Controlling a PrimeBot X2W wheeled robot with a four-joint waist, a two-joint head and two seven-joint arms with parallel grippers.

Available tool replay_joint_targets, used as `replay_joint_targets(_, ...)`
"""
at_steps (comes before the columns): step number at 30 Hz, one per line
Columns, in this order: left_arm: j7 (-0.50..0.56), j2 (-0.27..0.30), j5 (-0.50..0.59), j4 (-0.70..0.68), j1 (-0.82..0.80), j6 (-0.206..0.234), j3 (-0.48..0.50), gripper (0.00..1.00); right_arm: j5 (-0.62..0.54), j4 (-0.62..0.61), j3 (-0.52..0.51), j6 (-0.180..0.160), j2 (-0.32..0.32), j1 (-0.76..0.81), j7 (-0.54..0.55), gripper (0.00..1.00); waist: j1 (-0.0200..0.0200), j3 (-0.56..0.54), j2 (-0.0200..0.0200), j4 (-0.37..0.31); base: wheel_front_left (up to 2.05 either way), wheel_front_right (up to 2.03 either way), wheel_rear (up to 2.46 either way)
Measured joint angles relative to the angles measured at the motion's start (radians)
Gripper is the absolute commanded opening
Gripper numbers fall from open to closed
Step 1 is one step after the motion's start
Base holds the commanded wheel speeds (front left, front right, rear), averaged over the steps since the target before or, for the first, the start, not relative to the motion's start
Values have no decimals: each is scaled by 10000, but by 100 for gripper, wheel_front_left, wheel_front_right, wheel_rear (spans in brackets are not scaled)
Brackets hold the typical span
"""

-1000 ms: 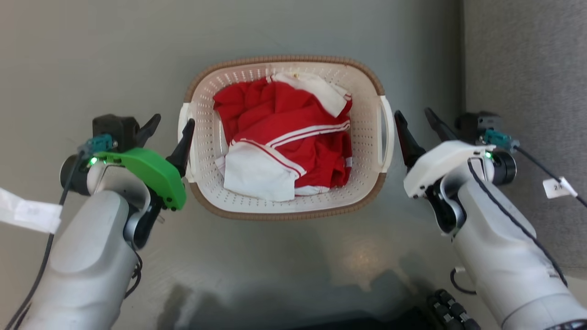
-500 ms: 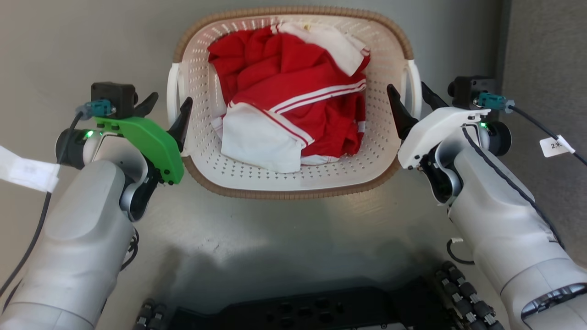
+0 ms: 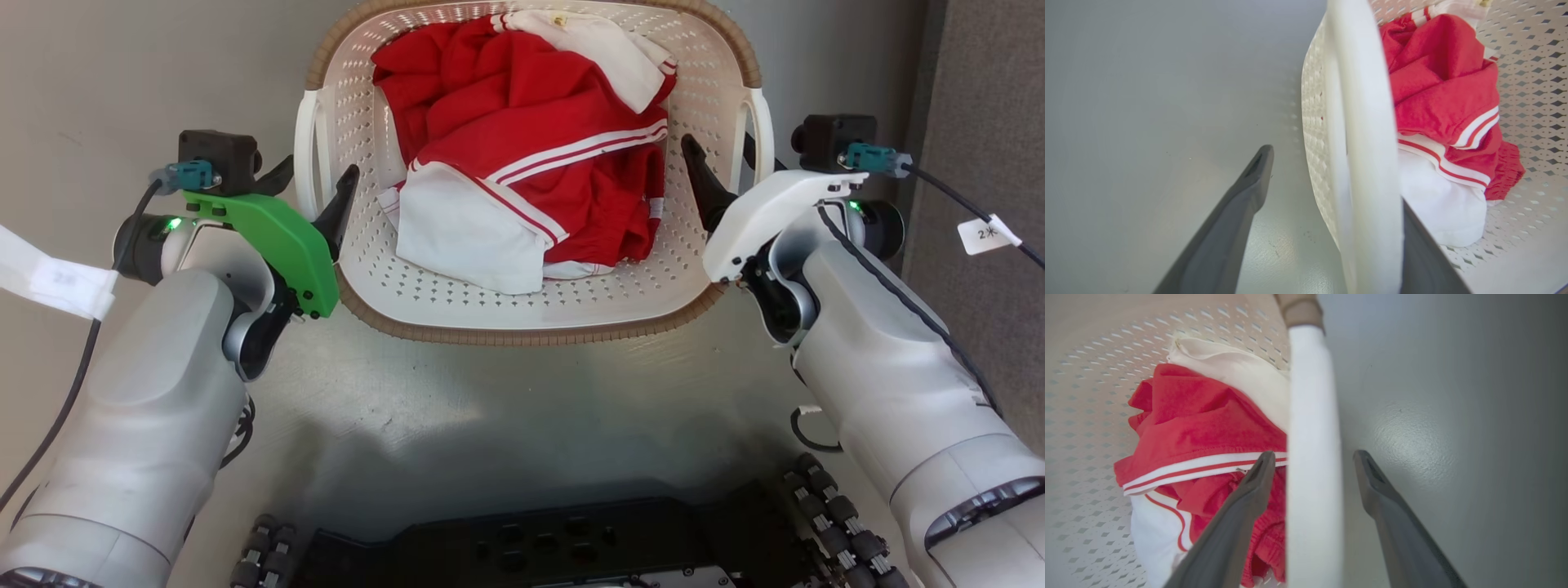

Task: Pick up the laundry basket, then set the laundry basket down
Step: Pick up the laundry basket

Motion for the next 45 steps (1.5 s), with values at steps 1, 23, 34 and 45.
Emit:
replay_joint_targets(1,-15,-2,-44,38,-34,0,-54,73,23,21,67,0,-2,-44,-2,85,0,8,0,-1,0,0,0)
replay_joint_targets(23,-449,-140,-1183,888,-214,98,-1210,0,1058,635,1212,10,161,-206,-382,0,0,-734,0,-65,0,0,0)
replay_joint_targets(34,-397,-146,-1933,1354,65,88,-1597,0,1682,890,1973,213,167,-132,-46,0,-1,-2218,0,-137,0,0,0)
replay_joint_targets(45,221,-157,-2516,1810,306,69,-1858,0,2243,1177,2462,278,230,-146,1191,0,-1,-3614,0,-245,0,0,0)
